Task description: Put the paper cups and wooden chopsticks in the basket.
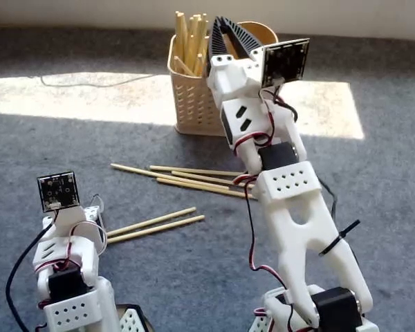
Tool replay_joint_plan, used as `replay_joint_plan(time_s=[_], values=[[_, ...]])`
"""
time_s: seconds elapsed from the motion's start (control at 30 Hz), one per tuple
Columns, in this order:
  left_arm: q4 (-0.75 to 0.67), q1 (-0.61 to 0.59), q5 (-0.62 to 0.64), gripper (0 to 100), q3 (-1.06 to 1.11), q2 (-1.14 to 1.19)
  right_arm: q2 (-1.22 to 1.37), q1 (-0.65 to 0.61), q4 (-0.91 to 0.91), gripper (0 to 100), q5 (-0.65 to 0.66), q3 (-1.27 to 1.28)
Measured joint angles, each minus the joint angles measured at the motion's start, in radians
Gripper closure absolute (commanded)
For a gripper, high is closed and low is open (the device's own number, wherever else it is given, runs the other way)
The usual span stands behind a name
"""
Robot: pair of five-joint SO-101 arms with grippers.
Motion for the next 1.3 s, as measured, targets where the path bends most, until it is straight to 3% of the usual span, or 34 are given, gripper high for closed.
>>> replay_joint_plan(time_s=[0.13, 0.3, 0.57, 0.83, 1.3], values=[[0.0, 0.0, 0.0, 82, 0.002, 0.0, -0.089, -0.003, 0.118, 96.8, -0.009, 0.012], [0.0, 0.0, 0.0, 82, 0.002, 0.0, -0.222, -0.003, 0.393, 96.8, -0.009, 0.014], [0.0, 0.0, 0.0, 82, 0.002, 0.0, -0.305, -0.133, 0.758, 96.8, -0.009, 0.014], [0.0, 0.0, 0.0, 82, 0.002, 0.0, -0.307, -0.29, 0.853, 96.8, 0.169, 0.13], [-0.002, -0.071, 0.0, 82, 0.002, 0.0, -0.305, -0.402, 0.855, 96.4, 0.272, 0.325]])
